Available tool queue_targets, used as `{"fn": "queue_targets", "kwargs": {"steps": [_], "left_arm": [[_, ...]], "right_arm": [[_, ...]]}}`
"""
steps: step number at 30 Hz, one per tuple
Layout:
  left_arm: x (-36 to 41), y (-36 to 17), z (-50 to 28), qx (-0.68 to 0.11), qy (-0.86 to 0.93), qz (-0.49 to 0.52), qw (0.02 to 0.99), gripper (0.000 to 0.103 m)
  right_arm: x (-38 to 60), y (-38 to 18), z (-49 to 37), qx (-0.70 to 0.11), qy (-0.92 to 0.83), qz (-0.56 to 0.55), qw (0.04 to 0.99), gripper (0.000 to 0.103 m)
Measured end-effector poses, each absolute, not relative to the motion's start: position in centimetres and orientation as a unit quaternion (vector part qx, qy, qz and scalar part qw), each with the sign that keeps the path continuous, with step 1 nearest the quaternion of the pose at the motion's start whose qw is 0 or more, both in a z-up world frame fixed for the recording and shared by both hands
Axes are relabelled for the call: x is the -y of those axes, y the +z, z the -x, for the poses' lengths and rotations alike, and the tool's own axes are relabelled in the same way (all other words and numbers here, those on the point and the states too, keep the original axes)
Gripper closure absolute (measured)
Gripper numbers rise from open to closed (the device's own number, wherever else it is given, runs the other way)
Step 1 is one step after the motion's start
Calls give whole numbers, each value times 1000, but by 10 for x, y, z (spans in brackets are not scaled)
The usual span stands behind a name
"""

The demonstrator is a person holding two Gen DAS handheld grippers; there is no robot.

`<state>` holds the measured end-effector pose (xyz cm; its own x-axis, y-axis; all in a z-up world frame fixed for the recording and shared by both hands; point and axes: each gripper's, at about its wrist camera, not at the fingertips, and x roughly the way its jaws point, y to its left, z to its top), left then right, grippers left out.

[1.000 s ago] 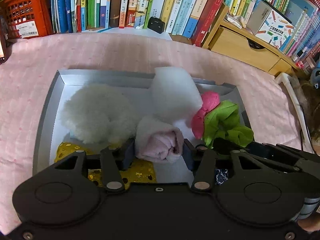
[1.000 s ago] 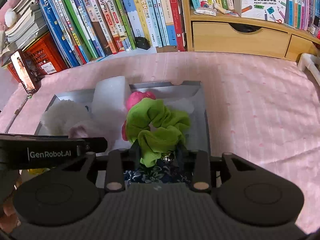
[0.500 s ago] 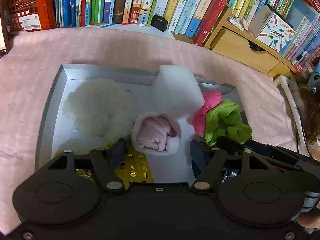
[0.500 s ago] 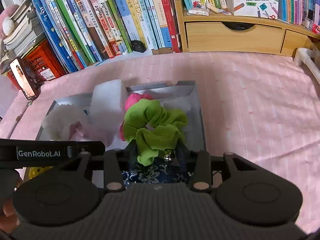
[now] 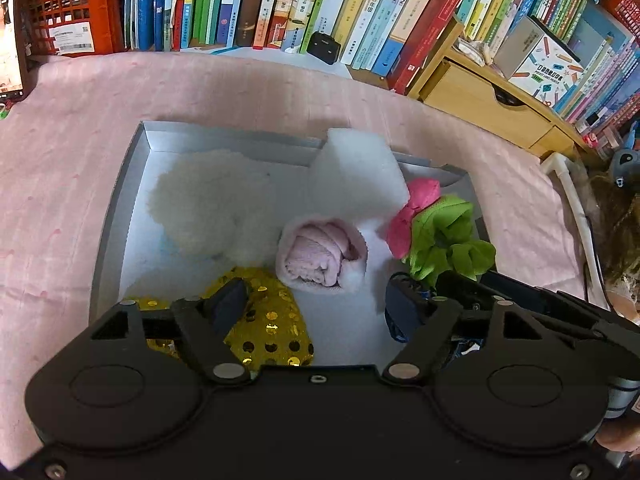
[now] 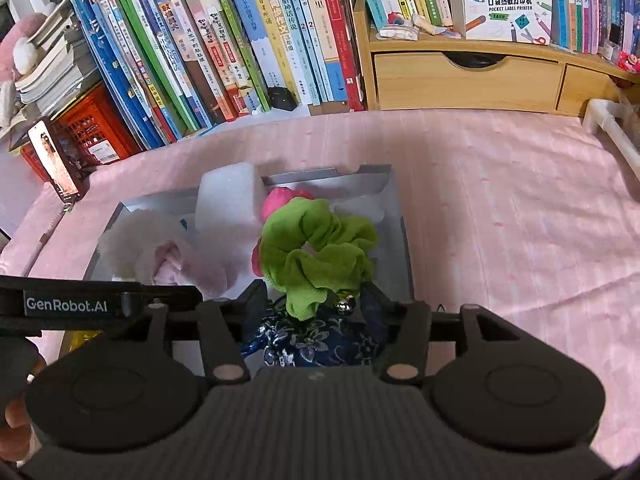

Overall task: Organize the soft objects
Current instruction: 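Open both tools to release the towel and scrunchie in the tray, then raise both open tools away from the tray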

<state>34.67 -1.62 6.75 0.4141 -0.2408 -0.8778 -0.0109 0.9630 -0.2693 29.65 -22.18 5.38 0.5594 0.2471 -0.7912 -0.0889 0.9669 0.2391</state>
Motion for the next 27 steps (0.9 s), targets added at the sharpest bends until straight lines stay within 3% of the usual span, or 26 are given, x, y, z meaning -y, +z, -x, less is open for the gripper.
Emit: {"fn": "queue_targets", "kwargs": {"steps": [27], "left_arm": [[-3,101,-297,-521,-105,139,836,24]], "right_arm": [[226,88,-255,-402,90,-73,908,16]]}}
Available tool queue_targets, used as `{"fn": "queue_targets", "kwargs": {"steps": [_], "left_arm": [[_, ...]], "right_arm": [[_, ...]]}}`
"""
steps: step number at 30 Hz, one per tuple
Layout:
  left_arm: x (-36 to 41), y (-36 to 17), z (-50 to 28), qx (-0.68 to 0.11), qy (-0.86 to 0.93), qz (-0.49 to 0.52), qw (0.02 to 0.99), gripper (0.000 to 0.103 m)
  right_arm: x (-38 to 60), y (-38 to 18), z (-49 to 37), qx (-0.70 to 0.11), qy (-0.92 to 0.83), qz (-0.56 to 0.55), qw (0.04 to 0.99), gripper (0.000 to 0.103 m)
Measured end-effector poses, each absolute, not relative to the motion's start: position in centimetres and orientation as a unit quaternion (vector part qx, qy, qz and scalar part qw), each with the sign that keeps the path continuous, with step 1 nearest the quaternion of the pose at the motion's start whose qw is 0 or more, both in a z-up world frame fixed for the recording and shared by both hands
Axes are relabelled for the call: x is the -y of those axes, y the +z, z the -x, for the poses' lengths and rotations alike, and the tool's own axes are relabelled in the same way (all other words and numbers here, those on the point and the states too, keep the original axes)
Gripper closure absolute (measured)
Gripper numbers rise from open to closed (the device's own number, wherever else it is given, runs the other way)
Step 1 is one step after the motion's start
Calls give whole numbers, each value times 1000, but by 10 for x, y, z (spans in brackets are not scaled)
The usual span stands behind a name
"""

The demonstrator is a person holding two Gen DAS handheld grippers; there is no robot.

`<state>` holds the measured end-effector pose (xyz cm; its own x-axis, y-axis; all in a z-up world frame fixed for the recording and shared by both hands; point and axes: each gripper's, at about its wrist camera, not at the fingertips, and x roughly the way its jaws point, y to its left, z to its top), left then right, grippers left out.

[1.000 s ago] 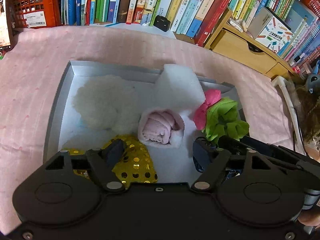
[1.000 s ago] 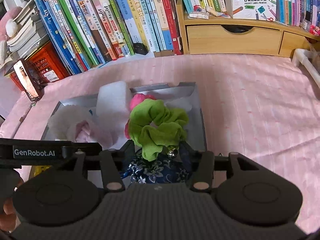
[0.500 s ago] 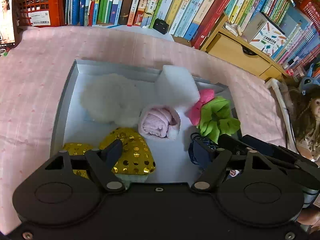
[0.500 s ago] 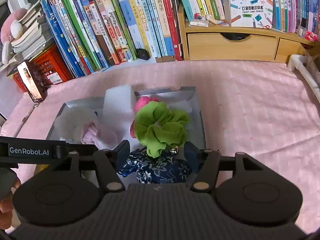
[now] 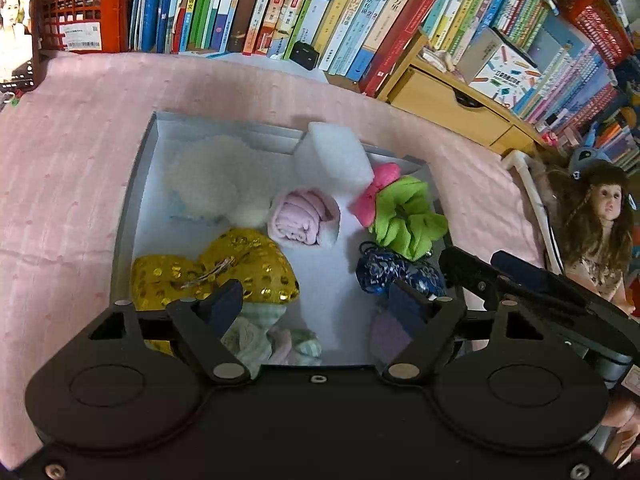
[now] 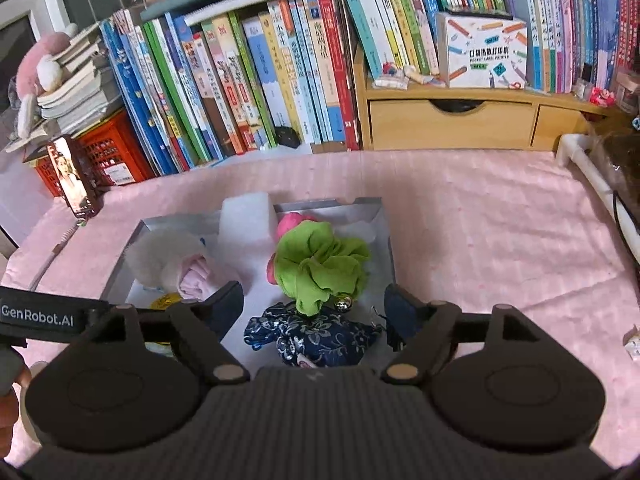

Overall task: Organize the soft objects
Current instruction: 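Raise both open tools away from the tray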

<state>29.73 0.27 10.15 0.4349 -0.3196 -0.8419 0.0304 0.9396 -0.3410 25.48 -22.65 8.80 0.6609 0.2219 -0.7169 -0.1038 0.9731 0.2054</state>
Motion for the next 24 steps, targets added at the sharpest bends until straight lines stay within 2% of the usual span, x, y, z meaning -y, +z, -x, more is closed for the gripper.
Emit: {"fn": "queue_targets", "kwargs": {"steps": [11,13,24], "left_arm": [[-12,121,-252,-469,-112,81,872,24],[-12,125,-243,-450,-108,66,884,24],[-20,140,-201,-339,-66,9,939,11]], "right_arm": [[220,96,-225,-360,90,-53,927,13],[220,97,-219,-349,88,-56,931,9],[213,104,-192,-305,84,-37,948,3]]}}
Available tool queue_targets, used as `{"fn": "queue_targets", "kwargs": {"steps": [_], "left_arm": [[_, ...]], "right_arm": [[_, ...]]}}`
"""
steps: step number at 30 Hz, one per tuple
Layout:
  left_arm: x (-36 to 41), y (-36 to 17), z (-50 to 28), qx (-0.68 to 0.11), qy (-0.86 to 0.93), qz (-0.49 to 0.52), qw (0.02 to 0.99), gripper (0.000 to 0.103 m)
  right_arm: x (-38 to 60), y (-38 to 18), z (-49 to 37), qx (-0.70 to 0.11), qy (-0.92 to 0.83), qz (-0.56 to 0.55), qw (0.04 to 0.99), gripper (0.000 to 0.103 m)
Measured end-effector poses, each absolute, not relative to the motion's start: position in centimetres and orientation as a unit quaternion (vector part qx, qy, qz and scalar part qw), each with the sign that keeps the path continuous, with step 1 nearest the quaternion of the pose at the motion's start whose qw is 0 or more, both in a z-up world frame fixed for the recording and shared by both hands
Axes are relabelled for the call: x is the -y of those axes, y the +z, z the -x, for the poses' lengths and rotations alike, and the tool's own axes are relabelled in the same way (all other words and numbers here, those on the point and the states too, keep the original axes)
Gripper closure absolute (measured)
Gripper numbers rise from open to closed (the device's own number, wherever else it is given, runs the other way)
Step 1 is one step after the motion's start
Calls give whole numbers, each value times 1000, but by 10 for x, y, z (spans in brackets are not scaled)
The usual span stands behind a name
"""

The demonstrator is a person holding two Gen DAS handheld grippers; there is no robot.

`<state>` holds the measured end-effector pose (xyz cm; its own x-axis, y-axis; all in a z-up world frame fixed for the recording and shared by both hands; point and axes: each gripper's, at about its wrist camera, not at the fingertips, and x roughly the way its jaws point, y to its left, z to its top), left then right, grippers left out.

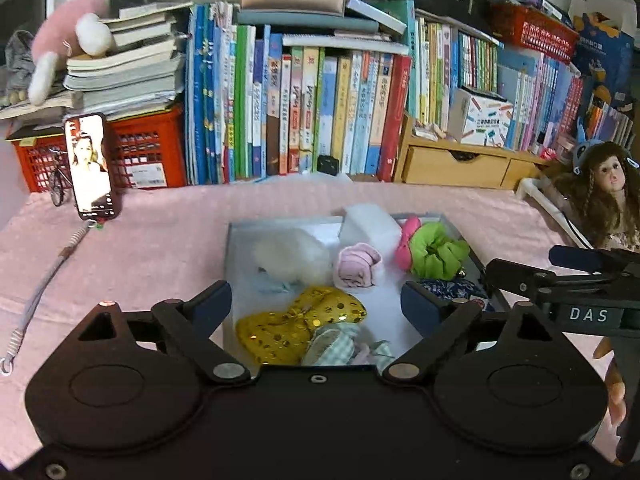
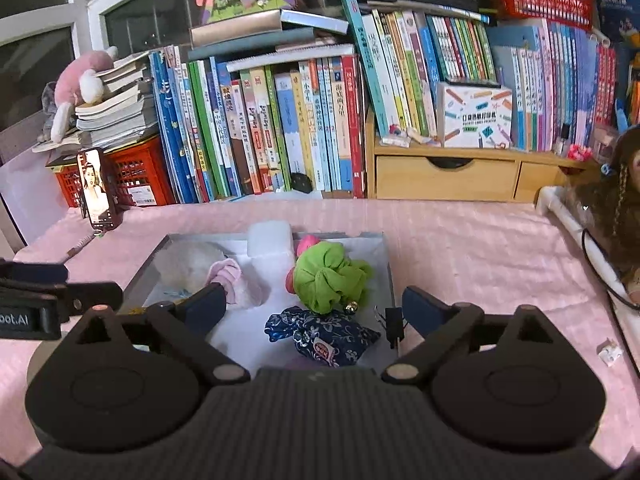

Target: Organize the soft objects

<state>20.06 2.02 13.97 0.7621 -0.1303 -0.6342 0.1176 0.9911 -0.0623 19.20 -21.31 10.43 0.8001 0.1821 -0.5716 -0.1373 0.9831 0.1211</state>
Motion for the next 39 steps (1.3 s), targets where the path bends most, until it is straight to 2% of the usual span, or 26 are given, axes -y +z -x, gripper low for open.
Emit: {"fn": "queue_targets", "kwargs": {"steps": [4,30,39], "left_arm": [[-25,138,-192,-331,-61,5,941,10],[-32,122,-155,-318,-58,-6,946,9],[-32,126,-132,-289,-65,-15,955,9]], "right_arm": [[210,104,-185,-293,85,-35,952,0],[197,106,-149,-244,87,-13,966,0],[195,103,-133,-232,88,-5,969,0]]}}
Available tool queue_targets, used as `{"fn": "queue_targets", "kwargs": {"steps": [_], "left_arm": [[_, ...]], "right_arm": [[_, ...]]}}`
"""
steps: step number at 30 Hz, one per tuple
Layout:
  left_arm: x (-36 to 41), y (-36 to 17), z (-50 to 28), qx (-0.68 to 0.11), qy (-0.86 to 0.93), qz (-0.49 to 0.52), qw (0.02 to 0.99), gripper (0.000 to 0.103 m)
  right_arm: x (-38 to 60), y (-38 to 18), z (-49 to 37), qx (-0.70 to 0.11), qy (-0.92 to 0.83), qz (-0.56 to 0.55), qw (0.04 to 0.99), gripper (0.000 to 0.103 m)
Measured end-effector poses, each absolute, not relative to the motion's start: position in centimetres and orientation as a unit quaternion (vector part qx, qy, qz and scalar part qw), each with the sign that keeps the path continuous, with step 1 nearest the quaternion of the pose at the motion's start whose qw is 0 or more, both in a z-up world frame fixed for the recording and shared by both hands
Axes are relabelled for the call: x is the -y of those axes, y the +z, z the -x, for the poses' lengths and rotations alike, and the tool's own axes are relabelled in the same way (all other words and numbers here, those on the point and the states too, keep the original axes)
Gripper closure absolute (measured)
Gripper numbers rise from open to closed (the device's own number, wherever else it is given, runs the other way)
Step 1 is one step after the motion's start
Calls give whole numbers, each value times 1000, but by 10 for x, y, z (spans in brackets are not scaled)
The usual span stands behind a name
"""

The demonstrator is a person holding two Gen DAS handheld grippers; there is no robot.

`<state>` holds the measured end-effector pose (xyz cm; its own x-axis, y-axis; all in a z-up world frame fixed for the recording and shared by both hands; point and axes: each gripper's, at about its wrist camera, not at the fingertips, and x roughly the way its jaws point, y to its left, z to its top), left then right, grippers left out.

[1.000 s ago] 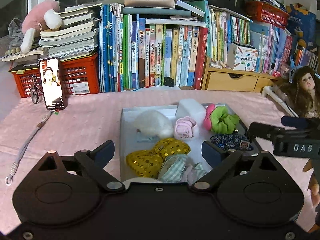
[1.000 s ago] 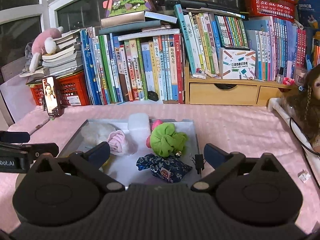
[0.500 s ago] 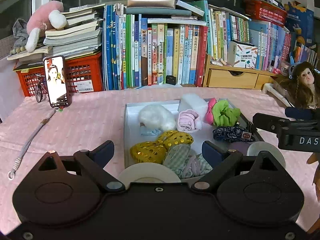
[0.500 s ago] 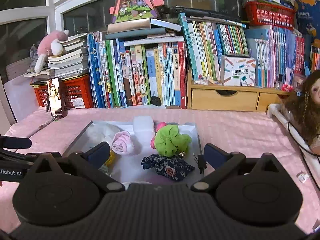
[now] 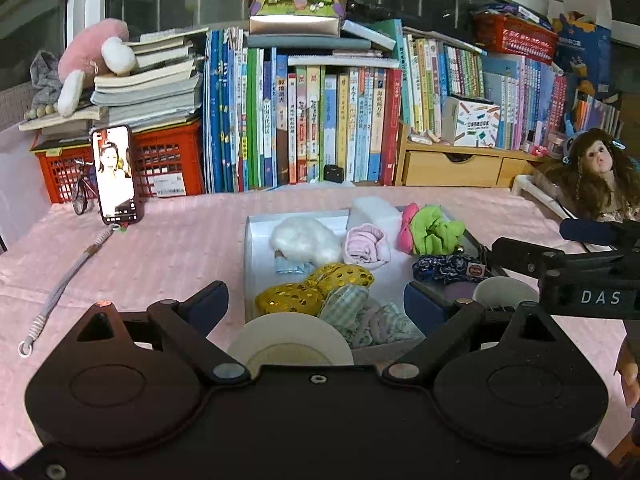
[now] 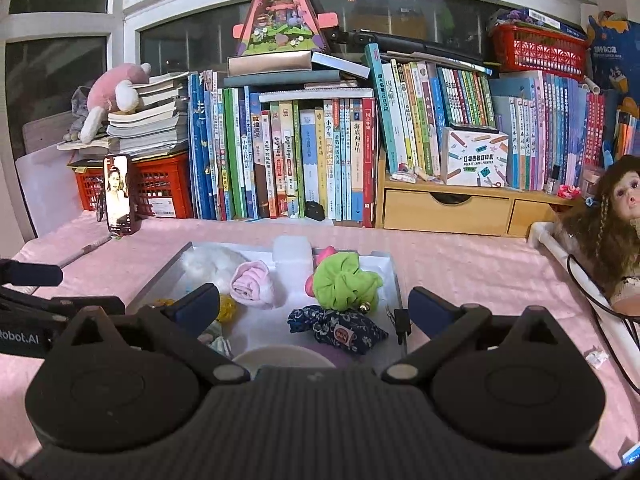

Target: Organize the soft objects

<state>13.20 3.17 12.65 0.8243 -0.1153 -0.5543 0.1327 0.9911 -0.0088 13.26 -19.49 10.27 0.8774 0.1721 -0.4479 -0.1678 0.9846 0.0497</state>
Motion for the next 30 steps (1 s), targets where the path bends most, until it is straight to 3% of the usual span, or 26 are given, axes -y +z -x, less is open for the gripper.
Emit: {"fn": "queue_targets", "kwargs": {"steps": [30], "left_arm": [[-33,101,-52,-253,-64,-12,965,7]], "right_arm": [[196,86,-55,-180,77,-8,981,0]]}}
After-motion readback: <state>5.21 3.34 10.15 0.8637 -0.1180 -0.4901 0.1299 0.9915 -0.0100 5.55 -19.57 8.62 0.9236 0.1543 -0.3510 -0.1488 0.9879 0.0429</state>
